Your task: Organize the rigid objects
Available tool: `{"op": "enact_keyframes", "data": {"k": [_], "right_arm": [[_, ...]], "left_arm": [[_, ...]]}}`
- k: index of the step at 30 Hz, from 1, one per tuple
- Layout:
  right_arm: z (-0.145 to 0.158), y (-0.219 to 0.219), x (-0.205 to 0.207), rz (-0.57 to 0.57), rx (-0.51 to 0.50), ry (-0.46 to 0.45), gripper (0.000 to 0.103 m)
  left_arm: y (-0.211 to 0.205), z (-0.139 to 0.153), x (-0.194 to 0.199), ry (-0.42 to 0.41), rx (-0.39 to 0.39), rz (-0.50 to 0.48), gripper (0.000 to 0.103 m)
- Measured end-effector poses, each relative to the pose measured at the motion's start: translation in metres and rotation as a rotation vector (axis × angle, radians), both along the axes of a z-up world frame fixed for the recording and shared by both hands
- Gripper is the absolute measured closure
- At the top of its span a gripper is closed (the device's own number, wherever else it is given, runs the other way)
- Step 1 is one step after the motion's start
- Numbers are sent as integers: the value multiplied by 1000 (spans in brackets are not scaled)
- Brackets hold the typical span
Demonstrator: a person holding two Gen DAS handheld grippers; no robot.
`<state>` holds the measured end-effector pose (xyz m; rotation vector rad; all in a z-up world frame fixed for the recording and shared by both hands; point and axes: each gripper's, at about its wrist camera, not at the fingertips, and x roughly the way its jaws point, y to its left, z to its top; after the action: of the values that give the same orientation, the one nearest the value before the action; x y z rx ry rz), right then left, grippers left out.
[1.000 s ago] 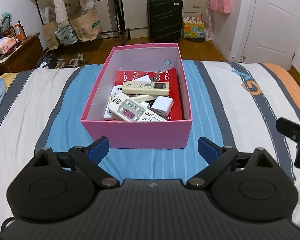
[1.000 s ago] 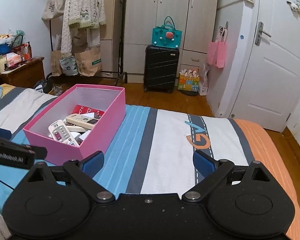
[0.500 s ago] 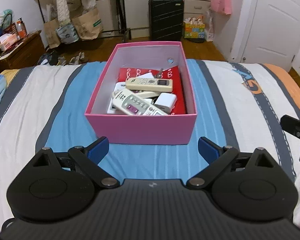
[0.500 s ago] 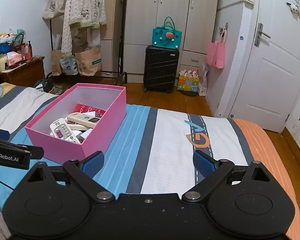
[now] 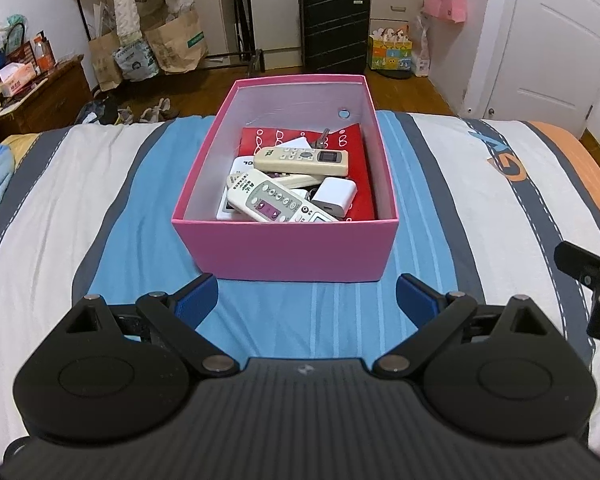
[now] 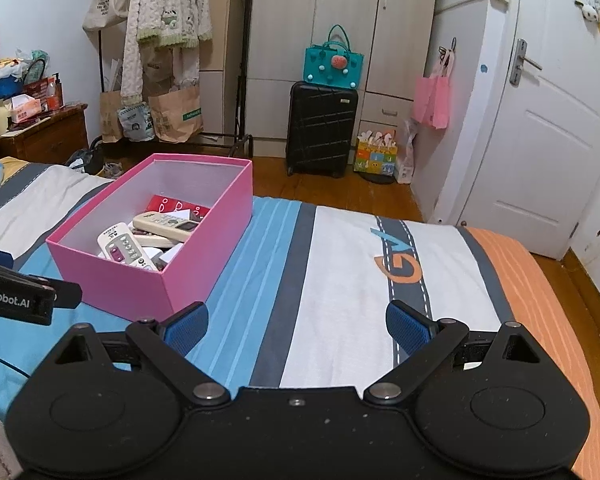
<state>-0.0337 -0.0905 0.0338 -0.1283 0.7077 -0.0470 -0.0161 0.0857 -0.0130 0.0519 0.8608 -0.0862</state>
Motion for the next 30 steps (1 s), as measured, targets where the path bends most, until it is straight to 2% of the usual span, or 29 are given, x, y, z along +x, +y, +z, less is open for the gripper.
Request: {"op": "enact_keyframes", "data": {"k": [5,15,20,30], "right_arm": [[-1,0,-1,-29,-19,-13,6],[-2,0,-1,-37,-16,-10,6],[-4,-1,0,-47,-18,-3,6],[-5,0,0,-71,-15,-1,6]], "left_arm": [[-6,-1,0,-17,45,-6,3],[-6,-6,3,1,33,-8,3],[-11,-8,1,-7,60,-25,3],[-13,-8,-2,-8,65,-38,3]]}}
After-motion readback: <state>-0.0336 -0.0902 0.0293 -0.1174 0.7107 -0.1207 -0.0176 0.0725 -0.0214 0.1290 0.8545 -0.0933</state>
